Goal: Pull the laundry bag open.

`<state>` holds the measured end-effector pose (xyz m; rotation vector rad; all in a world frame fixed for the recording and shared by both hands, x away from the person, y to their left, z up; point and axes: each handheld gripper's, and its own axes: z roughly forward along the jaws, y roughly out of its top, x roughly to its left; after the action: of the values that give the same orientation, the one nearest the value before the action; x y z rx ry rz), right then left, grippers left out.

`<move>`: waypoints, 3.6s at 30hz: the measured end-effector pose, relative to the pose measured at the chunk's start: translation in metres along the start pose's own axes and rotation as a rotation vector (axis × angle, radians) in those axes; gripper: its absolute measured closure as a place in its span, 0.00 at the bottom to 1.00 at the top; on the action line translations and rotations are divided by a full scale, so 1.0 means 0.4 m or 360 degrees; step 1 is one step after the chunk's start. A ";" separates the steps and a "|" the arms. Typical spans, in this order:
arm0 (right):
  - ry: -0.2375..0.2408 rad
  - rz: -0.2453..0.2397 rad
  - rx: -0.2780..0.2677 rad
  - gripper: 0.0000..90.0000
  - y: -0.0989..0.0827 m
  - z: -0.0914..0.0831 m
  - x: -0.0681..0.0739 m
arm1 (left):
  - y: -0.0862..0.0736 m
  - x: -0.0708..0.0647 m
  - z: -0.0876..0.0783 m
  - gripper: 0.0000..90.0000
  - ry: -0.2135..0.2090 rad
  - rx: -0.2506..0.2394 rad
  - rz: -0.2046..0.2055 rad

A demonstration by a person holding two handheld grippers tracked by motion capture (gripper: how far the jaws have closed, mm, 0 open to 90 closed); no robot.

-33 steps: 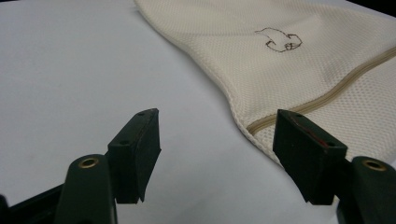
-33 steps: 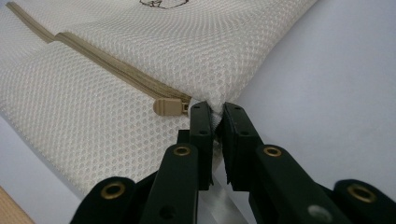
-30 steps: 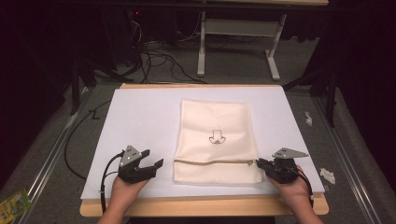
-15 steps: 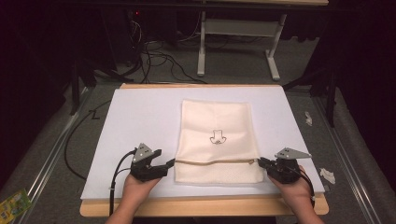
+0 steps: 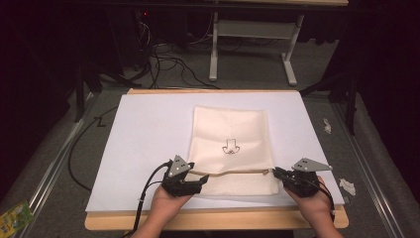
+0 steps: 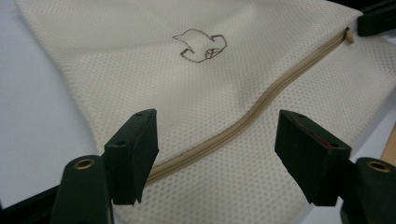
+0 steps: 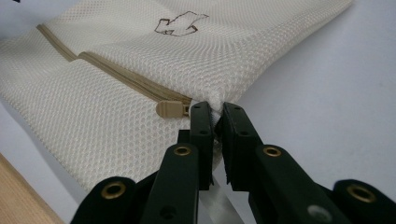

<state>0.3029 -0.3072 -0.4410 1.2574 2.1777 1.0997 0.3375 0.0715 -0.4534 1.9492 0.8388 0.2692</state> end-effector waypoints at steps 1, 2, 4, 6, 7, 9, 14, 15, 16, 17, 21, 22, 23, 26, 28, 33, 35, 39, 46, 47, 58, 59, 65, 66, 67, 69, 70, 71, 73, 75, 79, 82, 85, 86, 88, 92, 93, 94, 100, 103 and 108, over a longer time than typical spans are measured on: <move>0.0000 0.0000 0.0000 0.94 0.000 0.000 0.000 | 0.000 0.000 0.000 0.35 0.0000 0.0000 0.0000; 0.0008 0.0012 -0.0003 0.94 0.001 0.001 -0.002 | 0.000 -0.006 0.011 0.35 -0.0018 0.0010 -0.0020; 0.0018 0.0013 -0.0014 0.94 0.000 0.002 -0.006 | 0.003 -0.028 0.038 0.37 -0.0043 0.0016 -0.0004; 0.0021 -0.0001 -0.0014 0.94 0.000 0.002 -0.007 | 0.008 -0.043 0.051 0.39 -0.0065 -0.0001 0.0003; 0.0020 -0.0019 -0.0020 0.94 0.001 0.002 -0.008 | 0.012 -0.050 0.057 0.39 -0.0084 -0.0006 -0.0003; 0.0023 -0.0016 -0.0031 0.94 0.003 -0.002 -0.007 | 0.023 -0.068 0.072 0.40 -0.0116 -0.0003 0.0006; 0.0035 -0.0009 -0.0051 0.94 0.006 -0.005 -0.003 | 0.059 -0.117 0.117 0.44 -0.0209 0.0011 0.0040; 0.0035 -0.0009 -0.0051 0.94 0.006 -0.005 -0.003 | 0.059 -0.117 0.117 0.44 -0.0209 0.0011 0.0040; 0.0032 -0.0020 -0.0051 0.94 0.008 -0.006 -0.001 | 0.070 -0.136 0.138 0.45 -0.0236 0.0017 0.0072; 0.0029 -0.0020 -0.0052 0.94 0.009 -0.007 0.000 | 0.073 -0.145 0.149 0.46 -0.0245 0.0020 0.0082; 0.0031 -0.0016 -0.0068 0.94 0.012 -0.008 0.000 | 0.076 -0.163 0.180 0.47 -0.0284 0.0022 0.0077; 0.0038 -0.0009 -0.0069 0.94 0.011 -0.007 0.000 | 0.077 -0.174 0.198 0.47 -0.0303 0.0021 0.0066; 0.0038 -0.0009 -0.0069 0.94 0.011 -0.007 0.000 | 0.077 -0.174 0.198 0.48 -0.0303 0.0021 0.0066; 0.0052 -0.0017 -0.0075 0.94 0.011 -0.008 -0.002 | 0.079 -0.195 0.225 0.47 -0.0331 0.0000 0.0053; 0.0056 -0.0020 -0.0082 0.94 0.012 -0.011 0.000 | 0.081 -0.204 0.237 0.48 -0.0339 0.0013 0.0054; 0.0069 -0.0025 -0.0100 0.94 0.014 -0.015 0.003 | 0.093 -0.215 0.256 0.58 -0.0376 -0.0008 0.0021; 0.0071 -0.0029 -0.0102 0.94 0.014 -0.016 0.004 | 0.099 -0.222 0.263 0.61 -0.0399 -0.0032 0.0001; 0.0073 -0.0023 -0.0113 0.94 0.016 -0.019 0.008 | 0.103 -0.233 0.282 0.67 -0.0429 -0.0042 -0.0042; 0.0082 -0.0016 -0.0124 0.95 0.018 -0.020 0.009 | 0.107 -0.247 0.306 0.76 -0.0397 -0.0018 -0.0108; 0.0084 -0.0018 -0.0125 0.95 0.018 -0.019 0.009 | 0.108 -0.249 0.307 0.77 -0.0392 -0.0019 -0.0104; 0.0080 -0.0008 -0.0128 0.95 0.017 -0.019 0.002 | 0.113 -0.254 0.308 0.96 -0.0410 -0.0055 -0.0100; 0.0081 0.0001 -0.0123 0.95 0.017 -0.019 0.002 | 0.112 -0.255 0.306 0.97 -0.0407 -0.0057 -0.0088; 0.0043 -0.0016 -0.0128 0.95 0.025 -0.023 0.007 | 0.107 -0.242 0.289 0.97 -0.0363 -0.0071 -0.0107; 0.0040 -0.0014 -0.0133 0.95 0.028 -0.025 0.007 | 0.105 -0.236 0.287 0.97 -0.0363 -0.0068 -0.0125; 0.0035 -0.0011 -0.0136 0.95 0.029 -0.026 0.006 | 0.103 -0.230 0.282 0.97 -0.0338 -0.0058 -0.0136; 0.0009 0.0010 -0.0151 0.95 0.028 -0.032 0.000 | 0.096 -0.211 0.271 0.97 -0.0306 -0.0033 -0.0170; 0.0008 0.0021 -0.0163 0.95 0.026 -0.034 -0.007 | 0.090 -0.196 0.261 0.97 -0.0284 -0.0022 -0.0180; 0.0006 0.0038 -0.0167 0.95 0.023 -0.037 -0.016 | 0.087 -0.187 0.255 0.97 -0.0276 -0.0017 -0.0183; 0.0015 0.0070 -0.0160 0.95 0.016 -0.039 -0.025 | 0.079 -0.165 0.236 0.97 -0.0261 0.0001 -0.0186; 0.0022 0.0063 -0.0155 0.95 0.012 -0.038 -0.029 | 0.072 -0.146 0.215 0.97 -0.0237 0.0024 -0.0169; 0.0039 0.0033 -0.0151 0.95 0.019 -0.034 -0.016 | 0.062 -0.116 0.175 0.97 -0.0204 0.0049 -0.0160; 0.0047 0.0003 -0.0128 0.95 0.024 -0.025 0.003 | 0.059 -0.106 0.156 0.97 -0.0178 0.0075 -0.0132; -0.0004 -0.0025 -0.0119 0.96 0.030 -0.023 0.018 | 0.039 -0.072 0.141 0.97 -0.0108 0.0095 -0.0221; -0.0019 -0.0012 -0.0119 0.96 0.032 -0.026 0.014 | 0.027 -0.050 0.134 0.97 -0.0077 0.0112 -0.0265; -0.0014 0.0031 -0.0135 0.96 0.027 -0.032 -0.003 | 0.007 -0.011 0.113 0.97 -0.0043 0.0132 -0.0321; -0.0056 0.0092 -0.0108 0.96 0.008 -0.033 -0.034 | -0.013 0.053 0.054 0.97 0.0101 0.0205 -0.0320; -0.0056 0.0092 -0.0108 0.96 0.008 -0.033 -0.034 | -0.016 0.070 0.036 0.97 0.0130 0.0222 -0.0306; -0.0055 0.0114 -0.0108 0.96 0.007 -0.033 -0.039 | -0.020 0.088 0.015 0.97 0.0176 0.0251 -0.0285; -0.0039 0.0101 -0.0086 0.95 0.003 -0.019 -0.045 | -0.029 0.110 -0.042 0.97 0.0243 0.0359 -0.0138; -0.0072 0.0061 -0.0056 0.95 0.006 -0.012 -0.030 | -0.048 0.098 -0.039 0.97 0.0264 0.0354 -0.0028; -0.0055 0.0090 -0.0051 0.85 -0.016 -0.009 -0.043 | -0.069 0.111 -0.047 0.84 0.0142 0.0294 -0.0085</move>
<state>0.3060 -0.3253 -0.4448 1.3213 2.1032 1.1218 0.3486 0.1220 -0.4740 2.0947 1.0030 0.2558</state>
